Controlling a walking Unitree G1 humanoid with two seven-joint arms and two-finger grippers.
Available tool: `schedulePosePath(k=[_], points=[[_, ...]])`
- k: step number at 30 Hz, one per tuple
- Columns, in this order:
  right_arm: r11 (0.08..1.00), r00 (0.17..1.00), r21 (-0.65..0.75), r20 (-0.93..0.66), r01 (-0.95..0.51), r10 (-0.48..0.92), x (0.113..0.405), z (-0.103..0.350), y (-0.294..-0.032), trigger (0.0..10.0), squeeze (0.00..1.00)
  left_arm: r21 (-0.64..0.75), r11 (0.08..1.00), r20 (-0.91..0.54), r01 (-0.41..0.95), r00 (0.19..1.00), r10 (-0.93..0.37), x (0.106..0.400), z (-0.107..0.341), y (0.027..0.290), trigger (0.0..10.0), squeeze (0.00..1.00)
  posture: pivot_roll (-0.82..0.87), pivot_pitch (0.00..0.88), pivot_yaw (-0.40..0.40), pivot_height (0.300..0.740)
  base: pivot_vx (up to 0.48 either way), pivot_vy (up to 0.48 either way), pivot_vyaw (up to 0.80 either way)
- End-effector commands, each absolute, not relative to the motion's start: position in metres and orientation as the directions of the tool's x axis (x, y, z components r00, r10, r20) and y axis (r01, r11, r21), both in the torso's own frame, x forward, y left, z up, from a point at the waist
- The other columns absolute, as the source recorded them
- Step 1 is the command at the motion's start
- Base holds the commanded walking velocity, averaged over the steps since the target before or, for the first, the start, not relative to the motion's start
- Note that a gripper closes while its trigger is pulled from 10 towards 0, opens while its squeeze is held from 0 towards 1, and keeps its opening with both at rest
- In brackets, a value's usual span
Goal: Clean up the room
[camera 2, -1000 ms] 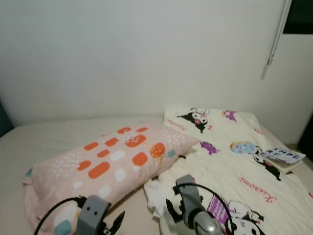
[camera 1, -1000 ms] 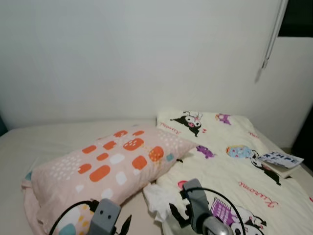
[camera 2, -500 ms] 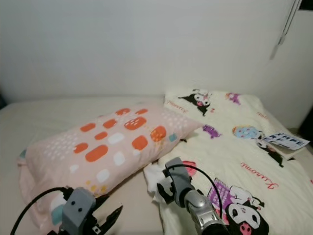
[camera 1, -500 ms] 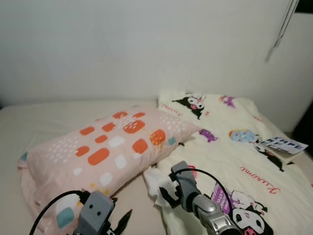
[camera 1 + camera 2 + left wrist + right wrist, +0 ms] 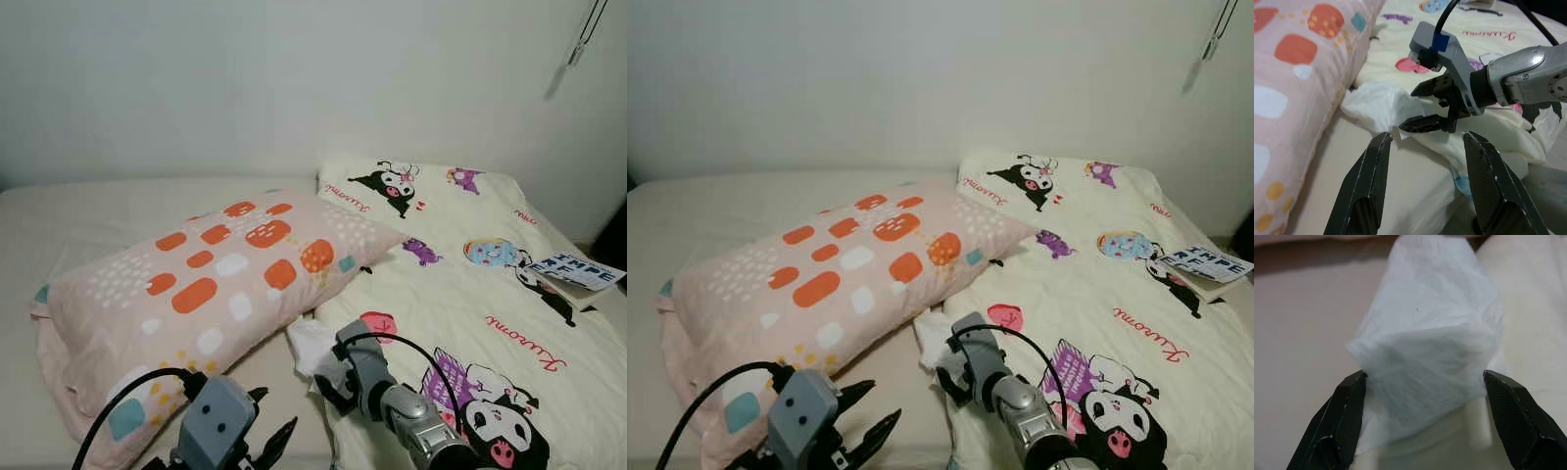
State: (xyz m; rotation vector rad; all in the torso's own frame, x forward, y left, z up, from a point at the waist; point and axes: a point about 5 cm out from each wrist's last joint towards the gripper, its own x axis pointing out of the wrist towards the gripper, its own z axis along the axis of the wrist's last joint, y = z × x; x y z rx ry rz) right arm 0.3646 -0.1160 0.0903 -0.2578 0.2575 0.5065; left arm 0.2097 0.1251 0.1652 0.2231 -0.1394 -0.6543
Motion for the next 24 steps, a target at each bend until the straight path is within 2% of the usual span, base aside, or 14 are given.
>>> schedulePosePath(k=[1,3,4,5,6,8,10,14,15,17,18,22,23,24], points=[[0.837,0.832,-0.176,-0.332,-0.518,0.445,0.3611,0.0833,-0.1171,10.0,0.00,0.255,0.766,0.040,0.590,0.785,-0.618,0.2067,0.1645,0.1255,10.0,0.00,0.13,0.356,-0.028,0.614,0.000,0.000,0.00],[0.837,0.830,-0.171,-0.335,-0.520,0.447,0.3614,0.0833,-0.1171,10.0,0.00,0.258,0.765,0.033,0.590,0.786,-0.617,0.2065,0.1645,0.1269,10.0,0.00,0.13,0.358,-0.025,0.614,0.000,0.000,0.00],[0.835,0.828,-0.170,-0.335,-0.523,0.450,0.3616,0.0836,-0.1167,8.5,0.00,0.259,0.765,0.031,0.590,0.786,-0.617,0.2064,0.1646,0.1274,10.0,0.00,0.14,0.360,-0.024,0.614,0.000,0.000,0.00],[0.836,0.828,-0.167,-0.333,-0.523,0.452,0.3619,0.0841,-0.1164,8.5,0.00,0.261,0.764,0.028,0.590,0.787,-0.617,0.2061,0.1649,0.1278,10.0,0.00,0.14,0.360,-0.024,0.614,0.000,0.000,0.00],[0.837,0.828,-0.164,-0.331,-0.522,0.452,0.3622,0.0845,-0.1164,8.0,0.00,0.261,0.765,0.027,0.589,0.787,-0.616,0.2058,0.1652,0.1279,10.0,0.00,0.14,0.360,-0.024,0.614,0.000,0.000,0.00],[0.837,0.828,-0.164,-0.331,-0.522,0.452,0.3622,0.0845,-0.1164,8.0,0.00,0.261,0.765,0.027,0.589,0.787,-0.616,0.2058,0.1652,0.1279,10.0,0.00,0.14,0.360,-0.024,0.614,0.000,0.000,0.00],[0.840,0.832,-0.156,-0.320,-0.519,0.454,0.3636,0.0869,-0.1155,3.8,0.00,0.263,0.765,0.024,0.587,0.789,-0.614,0.2059,0.1650,0.1286,10.0,0.00,0.14,0.358,-0.022,0.614,0.000,0.000,0.00],[0.842,0.834,-0.153,-0.308,-0.518,0.457,0.3649,0.0893,-0.1146,3.9,0.00,0.267,0.765,0.018,0.586,0.791,-0.612,0.2063,0.1648,0.1289,10.0,0.00,0.14,0.356,-0.020,0.614,0.000,0.000,0.00],[0.841,0.833,-0.152,-0.308,-0.519,0.459,0.3649,0.0893,-0.1143,3.0,0.00,0.269,0.764,0.014,0.587,0.790,-0.612,0.2068,0.1648,0.1289,10.0,0.00,0.14,0.353,-0.020,0.614,0.000,0.000,0.00],[0.840,0.832,-0.152,-0.309,-0.521,0.460,0.3649,0.0893,-0.1141,3.0,0.00,0.271,0.763,0.012,0.587,0.791,-0.612,0.2072,0.1648,0.1290,10.0,0.00,0.14,0.353,-0.020,0.614,0.000,0.000,0.00],[0.840,0.832,-0.149,-0.306,-0.521,0.462,0.3652,0.0898,-0.1139,1.6,0.00,0.274,0.764,0.010,0.585,0.792,-0.610,0.2083,0.1648,0.1292,10.0,0.00,0.14,0.350,-0.019,0.614,0.000,0.000,0.00],[0.840,0.834,-0.152,-0.302,-0.521,0.462,0.3657,0.0908,-0.1139,1.5,0.00,0.278,0.763,0.010,0.584,0.792,-0.610,0.2092,0.1649,0.1294,10.0,0.00,0.14,0.346,-0.019,0.614,0.000,0.000,0.00],[0.841,0.837,-0.155,-0.296,-0.518,0.461,0.3663,0.0919,-0.1141,2.5,0.00,0.284,0.760,0.009,0.584,0.791,-0.611,0.2098,0.1651,0.1294,10.0,0.00,0.14,0.343,-0.018,0.614,0.000,0.000,0.00],[0.841,0.837,-0.155,-0.296,-0.518,0.461,0.3663,0.0919,-0.1141,2.5,0.00,0.284,0.760,0.009,0.584,0.791,-0.611,0.2098,0.1651,0.1294,10.0,0.00,0.14,0.343,-0.018,0.614,0.000,0.000,0.00]])
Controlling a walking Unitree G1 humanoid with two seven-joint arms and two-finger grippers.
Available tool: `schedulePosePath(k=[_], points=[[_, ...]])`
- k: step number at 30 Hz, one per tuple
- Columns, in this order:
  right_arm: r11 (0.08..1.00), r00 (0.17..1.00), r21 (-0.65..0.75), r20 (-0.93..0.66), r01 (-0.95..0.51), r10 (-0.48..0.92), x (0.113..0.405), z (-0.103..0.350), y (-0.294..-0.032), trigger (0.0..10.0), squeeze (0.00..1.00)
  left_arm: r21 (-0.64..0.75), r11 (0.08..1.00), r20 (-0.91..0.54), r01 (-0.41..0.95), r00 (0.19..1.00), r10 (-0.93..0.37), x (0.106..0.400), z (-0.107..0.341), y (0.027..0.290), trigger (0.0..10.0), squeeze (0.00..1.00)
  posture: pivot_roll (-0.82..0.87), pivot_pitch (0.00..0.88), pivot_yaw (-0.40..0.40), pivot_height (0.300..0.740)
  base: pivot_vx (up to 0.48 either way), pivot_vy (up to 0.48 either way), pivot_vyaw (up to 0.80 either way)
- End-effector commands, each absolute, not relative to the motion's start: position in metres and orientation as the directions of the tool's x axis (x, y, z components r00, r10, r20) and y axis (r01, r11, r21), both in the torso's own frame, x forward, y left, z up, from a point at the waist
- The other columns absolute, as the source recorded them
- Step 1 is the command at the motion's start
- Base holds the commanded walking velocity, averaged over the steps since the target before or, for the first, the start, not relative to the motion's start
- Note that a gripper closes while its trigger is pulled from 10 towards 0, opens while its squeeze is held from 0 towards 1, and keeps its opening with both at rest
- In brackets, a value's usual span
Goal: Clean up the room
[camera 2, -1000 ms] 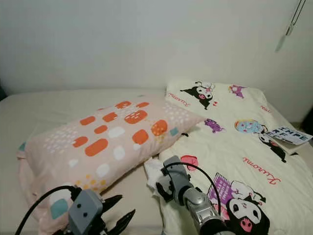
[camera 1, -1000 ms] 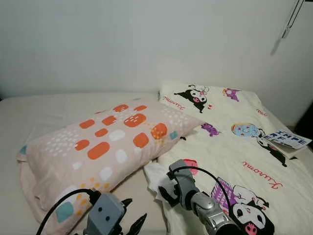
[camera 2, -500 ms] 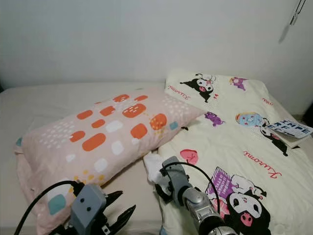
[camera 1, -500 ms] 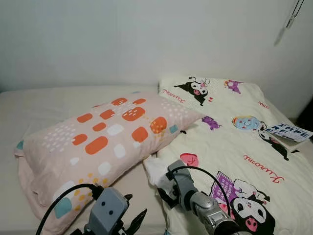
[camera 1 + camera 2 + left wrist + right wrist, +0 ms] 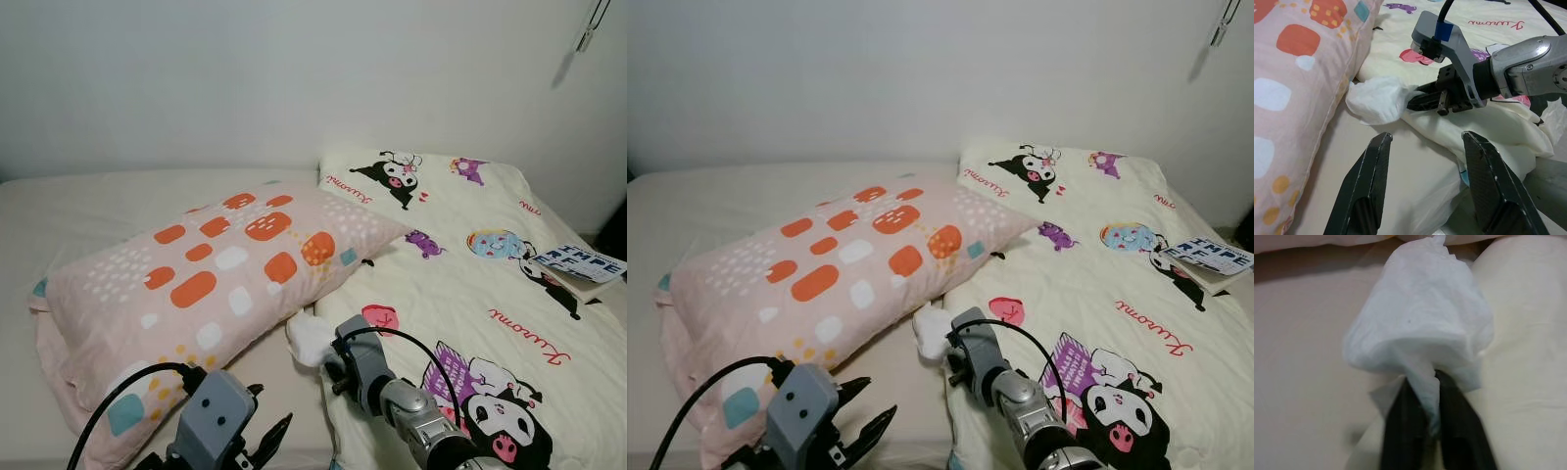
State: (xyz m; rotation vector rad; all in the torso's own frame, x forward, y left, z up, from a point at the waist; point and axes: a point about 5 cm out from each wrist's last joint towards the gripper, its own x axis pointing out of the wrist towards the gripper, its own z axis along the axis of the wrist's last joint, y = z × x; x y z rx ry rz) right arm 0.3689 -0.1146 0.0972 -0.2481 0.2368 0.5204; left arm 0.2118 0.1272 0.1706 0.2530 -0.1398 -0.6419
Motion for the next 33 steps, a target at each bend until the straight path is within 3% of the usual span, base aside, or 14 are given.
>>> schedulePosePath(k=[1,2,10,11,12,13,19,20,24,25,26,27,30,33], points=[[0.841,0.837,-0.155,-0.296,-0.518,0.461,0.366,0.092,-0.114,2.5,0.00,0.284,0.760,0.009,0.584,0.791,-0.611,0.210,0.165,0.129,10.0,0.00,0.14,0.343,-0.018,0.614,0.000,0.000,0.00],[0.842,0.839,-0.157,-0.290,-0.516,0.460,0.367,0.093,-0.114,3.4,0.00,0.287,0.760,0.009,0.583,0.791,-0.611,0.211,0.165,0.130,10.0,0.00,0.14,0.339,-0.018,0.614,0.000,0.000,0.00],[0.852,0.858,-0.167,-0.246,-0.495,0.451,0.371,0.102,-0.115,3.3,0.00,0.302,0.758,0.007,0.578,0.794,-0.608,0.214,0.166,0.131,10.0,0.00,0.13,0.331,-0.016,0.614,0.000,0.000,0.00],[0.859,0.866,-0.163,-0.226,-0.486,0.447,0.373,0.106,-0.115,6.4,0.00,0.305,0.757,0.007,0.578,0.794,-0.608,0.214,0.166,0.131,10.0,0.00,0.13,0.330,-0.016,0.614,0.000,0.000,0.00],[0.864,0.871,-0.159,-0.212,-0.479,0.444,0.375,0.109,-0.115,6.4,0.00,0.307,0.756,0.006,0.578,0.793,-0.609,0.214,0.166,0.131,10.0,0.00,0.13,0.330,-0.015,0.614,0.000,0.000,0.00],[0.865,0.874,-0.157,-0.194,-0.477,0.446,0.376,0.112,-0.114,10.0,0.00,0.312,0.752,0.003,0.580,0.791,-0.611,0.214,0.166,0.132,10.0,0.00,0.13,0.330,-0.015,0.614,0.000,0.000,0.00],[0.856,0.864,-0.156,-0.206,-0.492,0.459,0.373,0.108,-0.111,10.0,0.00,0.316,0.745,-0.006,0.587,0.787,-0.617,0.214,0.165,0.131,10.0,0.00,0.13,0.332,-0.013,0.614,0.000,0.000,0.00],[0.854,0.861,-0.153,-0.212,-0.496,0.462,0.372,0.106,-0.111,10.0,1.00,0.316,0.744,-0.007,0.588,0.786,-0.618,0.214,0.165,0.131,10.0,0.00,0.13,0.332,-0.013,0.614,0.000,0.000,0.00],[0.853,0.866,-0.183,-0.221,-0.489,0.449,0.372,0.105,-0.112,10.0,1.00,0.317,0.743,-0.008,0.590,0.785,-0.620,0.214,0.164,0.130,10.0,0.00,0.13,0.333,-0.013,0.614,0.000,0.000,0.00],[0.854,0.867,-0.187,-0.222,-0.486,0.445,0.372,0.105,-0.112,10.0,0.55,0.317,0.743,-0.009,0.590,0.785,-0.620,0.214,0.164,0.130,10.0,0.00,0.13,0.334,-0.013,0.614,0.000,0.000,0.00],[0.854,0.868,-0.188,-0.223,-0.485,0.444,0.372,0.105,-0.112,10.0,0.55,0.318,0.742,-0.010,0.590,0.785,-0.619,0.214,0.164,0.130,10.0,0.00,0.13,0.334,-0.013,0.614,0.000,0.000,0.00],[0.855,0.869,-0.190,-0.222,-0.483,0.442,0.372,0.105,-0.113,10.0,0.11,0.318,0.742,-0.011,0.590,0.785,-0.620,0.214,0.164,0.130,10.0,0.00,0.13,0.334,-0.014,0.614,0.000,0.000,0.00],[0.854,0.870,-0.194,-0.218,-0.483,0.442,0.373,0.107,-0.112,10.0,0.00,0.320,0.740,-0.013,0.591,0.784,-0.621,0.214,0.163,0.130,10.0,0.00,0.13,0.334,-0.014,0.614,0.000,0.000,0.00],[0.854,0.870,-0.195,-0.215,-0.483,0.443,0.374,0.108,-0.112,10.0,0.00,0.322,0.739,-0.014,0.592,0.783,-0.621,0.214,0.163,0.130,10.0,0.00,0.13,0.334,-0.014,0.614,0.000,0.000,0.00]])
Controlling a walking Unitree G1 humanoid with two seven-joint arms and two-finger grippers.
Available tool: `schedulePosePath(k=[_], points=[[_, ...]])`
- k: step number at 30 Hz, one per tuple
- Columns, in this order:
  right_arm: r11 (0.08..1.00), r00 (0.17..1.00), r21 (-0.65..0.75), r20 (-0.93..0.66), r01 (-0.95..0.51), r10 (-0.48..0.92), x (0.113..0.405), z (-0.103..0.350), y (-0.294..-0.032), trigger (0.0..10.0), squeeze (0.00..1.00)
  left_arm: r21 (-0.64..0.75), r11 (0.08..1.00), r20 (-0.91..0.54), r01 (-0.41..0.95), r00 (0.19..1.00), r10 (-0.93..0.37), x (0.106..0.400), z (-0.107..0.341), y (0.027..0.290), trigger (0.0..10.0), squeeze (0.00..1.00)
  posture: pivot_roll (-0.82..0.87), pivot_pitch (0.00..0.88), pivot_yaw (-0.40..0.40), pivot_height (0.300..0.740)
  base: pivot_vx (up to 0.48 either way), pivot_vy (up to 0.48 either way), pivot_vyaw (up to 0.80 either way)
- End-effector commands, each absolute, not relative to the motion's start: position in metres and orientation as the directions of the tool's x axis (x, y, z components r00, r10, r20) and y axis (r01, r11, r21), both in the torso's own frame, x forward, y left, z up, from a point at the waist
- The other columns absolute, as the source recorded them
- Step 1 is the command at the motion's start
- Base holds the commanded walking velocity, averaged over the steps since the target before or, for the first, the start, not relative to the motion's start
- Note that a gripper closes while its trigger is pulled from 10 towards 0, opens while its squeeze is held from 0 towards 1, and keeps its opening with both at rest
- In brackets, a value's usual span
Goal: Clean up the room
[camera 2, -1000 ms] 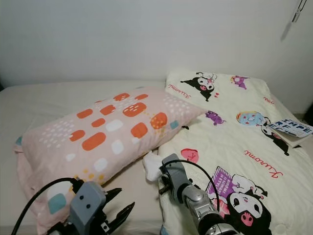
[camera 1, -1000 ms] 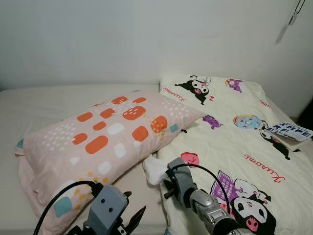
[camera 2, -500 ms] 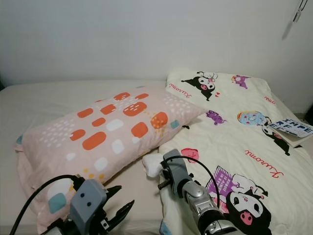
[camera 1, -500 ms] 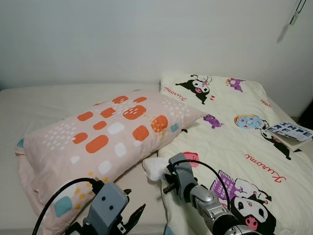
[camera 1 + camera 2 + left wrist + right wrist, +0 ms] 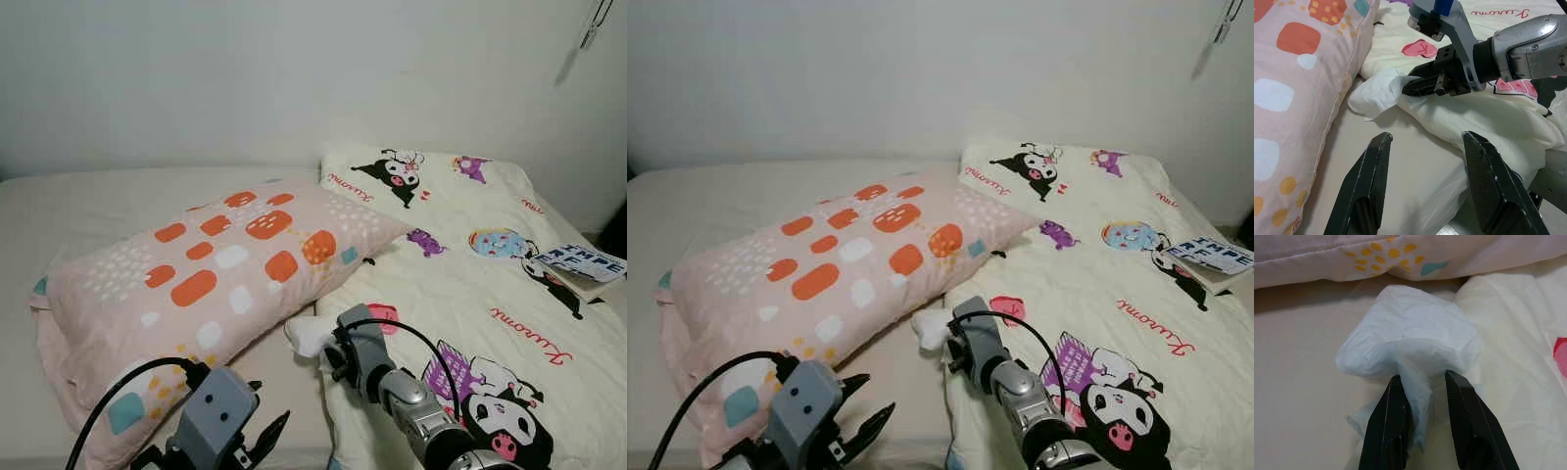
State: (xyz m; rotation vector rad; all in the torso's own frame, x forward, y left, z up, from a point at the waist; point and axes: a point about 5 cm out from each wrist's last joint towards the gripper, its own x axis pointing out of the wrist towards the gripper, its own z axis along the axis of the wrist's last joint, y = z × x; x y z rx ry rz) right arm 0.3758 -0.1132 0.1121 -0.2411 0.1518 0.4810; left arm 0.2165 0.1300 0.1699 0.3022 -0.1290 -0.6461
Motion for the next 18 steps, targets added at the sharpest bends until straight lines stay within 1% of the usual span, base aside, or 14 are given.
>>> schedulePosePath(k=[1,4,5,7,8,9,10,11,12,13,16,17,18], points=[[0.861,0.874,-0.176,-0.198,-0.478,0.444,0.375,0.111,-0.112,0.5,0.00,0.325,0.739,-0.014,0.590,0.785,-0.620,0.214,0.163,0.131,10.0,0.00,0.13,0.334,-0.015,0.614,0.000,0.000,0.00],[0.863,0.875,-0.169,-0.191,-0.476,0.445,0.376,0.113,-0.112,0.5,0.00,0.325,0.741,-0.013,0.588,0.786,-0.618,0.214,0.163,0.131,10.0,0.00,0.13,0.334,-0.015,0.614,0.000,0.000,0.00],[0.863,0.876,-0.172,-0.185,-0.474,0.444,0.377,0.114,-0.112,0.3,0.00,0.326,0.742,-0.011,0.586,0.787,-0.617,0.214,0.164,0.131,10.0,0.00,0.13,0.334,-0.016,0.614,0.000,0.000,0.00],[0.864,0.878,-0.174,-0.182,-0.473,0.444,0.377,0.115,-0.112,0.3,0.00,0.326,0.742,-0.010,0.586,0.787,-0.617,0.215,0.164,0.130,10.0,0.00,0.13,0.334,-0.016,0.614,0.000,0.000,0.00],[0.864,0.879,-0.176,-0.173,-0.472,0.445,0.378,0.117,-0.111,2.6,0.00,0.326,0.744,-0.006,0.583,0.789,-0.615,0.216,0.164,0.130,10.0,0.00,0.13,0.334,-0.015,0.614,0.000,0.000,0.00],[0.864,0.879,-0.176,-0.173,-0.472,0.445,0.378,0.117,-0.111,2.6,0.00,0.326,0.744,-0.006,0.583,0.789,-0.615,0.216,0.164,0.130,10.0,0.00,0.13,0.334,-0.015,0.614,0.000,0.000,0.00],[0.864,0.879,-0.177,-0.166,-0.472,0.446,0.378,0.119,-0.111,3.6,0.00,0.326,0.745,-0.003,0.582,0.789,-0.615,0.216,0.164,0.129,10.0,0.00,0.12,0.334,-0.016,0.614,0.000,0.000,0.00],[0.863,0.880,-0.178,-0.164,-0.472,0.447,0.378,0.119,-0.110,3.6,0.00,0.326,0.745,-0.002,0.582,0.788,-0.615,0.216,0.164,0.129,10.0,0.00,0.12,0.334,-0.016,0.614,0.000,0.000,0.00],[0.863,0.880,-0.178,-0.159,-0.472,0.448,0.379,0.120,-0.110,4.2,0.00,0.326,0.744,-0.002,0.583,0.787,-0.616,0.216,0.164,0.128,10.0,0.00,0.12,0.334,-0.016,0.614,0.000,0.000,0.00],[0.863,0.879,-0.177,-0.153,-0.474,0.451,0.379,0.121,-0.109,4.5,0.00,0.325,0.743,-0.002,0.585,0.787,-0.618,0.216,0.164,0.128,10.0,0.00,0.12,0.333,-0.015,0.614,0.000,0.000,0.00],[0.862,0.878,-0.174,-0.147,-0.476,0.455,0.379,0.122,-0.108,4.5,0.00,0.326,0.742,-0.003,0.586,0.786,-0.619,0.215,0.164,0.127,10.0,0.00,0.12,0.333,-0.015,0.614,0.000,0.000,0.00],[0.859,0.875,-0.167,-0.134,-0.484,0.466,0.380,0.125,-0.106,0.0,0.00,0.329,0.741,-0.008,0.585,0.787,-0.617,0.216,0.162,0.128,10.0,0.00,0.12,0.331,-0.013,0.614,0.000,0.000,0.00],[0.858,0.873,-0.165,-0.130,-0.486,0.469,0.380,0.126,-0.105,0.0,0.00,0.330,0.741,-0.010,0.585,0.787,-0.617,0.216,0.162,0.129,10.0,0.00,0.12,0.331,-0.013,0.614,0.000,0.000,0.00]])
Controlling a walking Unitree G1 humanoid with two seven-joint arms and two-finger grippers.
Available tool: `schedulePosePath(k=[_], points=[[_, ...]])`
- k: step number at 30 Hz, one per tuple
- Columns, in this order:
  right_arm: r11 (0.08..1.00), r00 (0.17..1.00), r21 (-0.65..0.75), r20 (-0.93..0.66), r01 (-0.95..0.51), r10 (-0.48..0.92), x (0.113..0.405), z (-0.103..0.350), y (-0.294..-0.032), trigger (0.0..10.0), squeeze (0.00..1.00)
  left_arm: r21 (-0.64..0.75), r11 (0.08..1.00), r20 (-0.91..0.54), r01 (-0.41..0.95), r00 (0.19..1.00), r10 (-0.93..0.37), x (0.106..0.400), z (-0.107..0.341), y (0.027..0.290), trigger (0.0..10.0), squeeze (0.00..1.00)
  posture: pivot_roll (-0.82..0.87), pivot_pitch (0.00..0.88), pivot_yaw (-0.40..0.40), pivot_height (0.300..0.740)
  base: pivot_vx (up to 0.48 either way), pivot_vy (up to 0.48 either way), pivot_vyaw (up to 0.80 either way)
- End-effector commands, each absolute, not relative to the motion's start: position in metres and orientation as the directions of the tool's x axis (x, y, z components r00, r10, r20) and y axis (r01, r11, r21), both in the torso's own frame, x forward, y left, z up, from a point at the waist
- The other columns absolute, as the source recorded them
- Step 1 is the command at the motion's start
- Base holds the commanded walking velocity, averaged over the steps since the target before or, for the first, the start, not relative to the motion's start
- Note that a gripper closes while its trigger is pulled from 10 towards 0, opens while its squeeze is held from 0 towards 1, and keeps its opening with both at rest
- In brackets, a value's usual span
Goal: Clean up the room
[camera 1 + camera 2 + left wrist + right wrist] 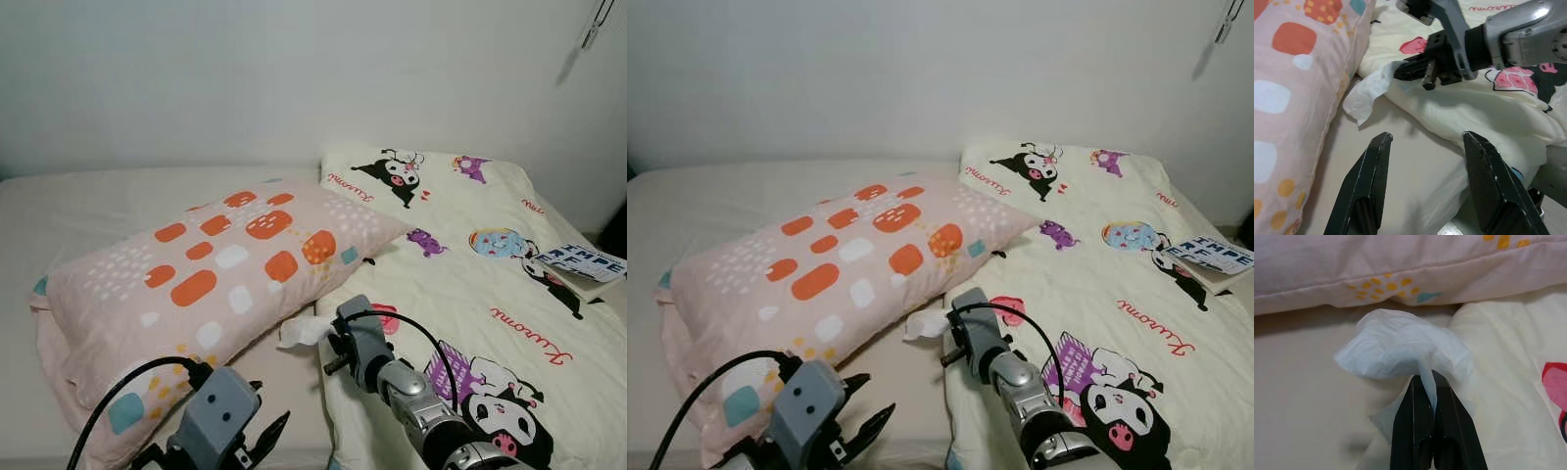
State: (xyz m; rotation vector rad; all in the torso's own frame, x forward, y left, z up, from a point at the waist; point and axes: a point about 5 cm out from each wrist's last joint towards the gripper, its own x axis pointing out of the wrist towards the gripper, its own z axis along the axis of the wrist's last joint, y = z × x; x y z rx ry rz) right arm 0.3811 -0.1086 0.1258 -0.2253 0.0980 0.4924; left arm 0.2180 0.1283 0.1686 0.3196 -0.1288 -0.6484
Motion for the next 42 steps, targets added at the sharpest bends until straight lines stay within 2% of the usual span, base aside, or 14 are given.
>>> schedulePosePath(k=[1,4,6,10,12,18,19,20,21,23,24,29,35,42], points=[[0.858,0.873,-0.165,-0.130,-0.486,0.469,0.380,0.126,-0.105,0.0,0.00,0.330,0.741,-0.010,0.585,0.787,-0.617,0.216,0.162,0.129,10.0,0.00,0.12,0.331,-0.013,0.614,0.000,0.000,0.00],[0.871,0.878,-0.115,-0.046,-0.478,0.476,0.383,0.139,-0.101,0.0,0.00,0.322,0.805,0.017,0.498,0.847,-0.531,0.223,0.162,0.139,10.0,0.00,0.10,0.294,-0.021,0.614,0.000,0.000,0.00],[0.887,0.887,-0.069,0.046,-0.456,0.460,0.385,0.152,-0.101,0.0,0.00,0.297,0.881,0.048,0.368,0.916,-0.399,0.233,0.163,0.154,10.0,0.00,0.09,0.282,-0.024,0.614,0.000,0.000,0.00],[0.893,0.888,-0.048,0.096,-0.448,0.451,0.384,0.157,-0.102,0.0,0.00,0.276,0.916,0.064,0.290,0.946,-0.318,0.239,0.162,0.162,10.0,0.00,0.08,0.264,-0.028,0.614,0.000,0.000,0.00],[0.913,0.896,-0.023,0.185,-0.407,0.404,0.370,0.159,-0.110,0.0,0.00,0.192,0.961,0.068,0.198,0.974,-0.215,0.246,0.153,0.173,10.0,0.00,0.02,0.190,-0.031,0.614,0.000,0.000,0.00],[0.934,0.913,-0.001,0.209,-0.358,0.350,0.353,0.151,-0.118,0.0,0.00,0.165,0.964,0.067,0.210,0.972,-0.223,0.249,0.146,0.169,10.0,0.00,0.00,0.171,-0.031,0.614,0.000,0.000,0.00],[0.960,0.943,0.005,0.189,-0.280,0.274,0.348,0.140,-0.130,0.0,0.00,0.120,0.978,0.056,0.171,0.982,-0.179,0.253,0.143,0.168,10.0,0.00,-0.03,0.131,-0.025,0.614,0.000,0.000,0.00],[0.960,0.943,0.005,0.189,-0.280,0.274,0.348,0.140,-0.130,0.0,0.00,0.120,0.978,0.056,0.171,0.982,-0.179,0.253,0.143,0.168,10.0,0.00,-0.03,0.131,-0.025,0.614,0.000,0.000,0.00],[0.984,0.971,0.007,0.162,-0.180,0.176,0.340,0.128,-0.144,0.0,0.00,0.063,0.990,0.038,0.123,0.991,-0.125,0.257,0.138,0.166,10.0,0.00,-0.03,0.131,-0.025,0.614,0.000,0.000,0.00],[0.987,0.975,0.007,0.157,-0.160,0.157,0.339,0.125,-0.147,0.0,0.00,0.052,0.992,0.034,0.113,0.993,-0.115,0.258,0.137,0.166,10.0,0.00,-0.03,0.131,-0.025,0.614,0.000,0.000,0.00],[0.993,0.985,0.010,0.128,-0.117,0.114,0.336,0.121,-0.154,10.0,0.00,0.050,0.994,0.026,0.093,0.995,-0.095,0.260,0.134,0.164,10.0,0.00,-0.04,0.122,-0.022,0.614,0.000,0.000,0.00],[0.999,0.996,0.011,0.079,-0.049,0.048,0.328,0.115,-0.165,10.0,0.00,0.047,0.997,0.017,0.066,0.998,-0.067,0.262,0.130,0.162,10.0,0.00,-0.04,0.119,-0.019,0.614,0.000,0.000,0.00],[0.983,0.996,-0.176,0.068,-0.047,0.059,0.313,0.111,-0.165,10.0,0.00,0.133,0.990,-0.015,0.056,0.998,-0.054,0.261,0.114,0.156,10.0,0.00,-0.06,0.098,-0.003,0.614,0.000,0.000,0.00],[0.983,0.997,-0.179,0.063,-0.034,0.046,0.312,0.112,-0.164,10.0,0.00,0.132,0.990,-0.013,0.047,0.999,-0.046,0.262,0.113,0.155,10.0,0.00,-0.06,0.098,-0.003,0.614,0.000,0.000,0.00]])
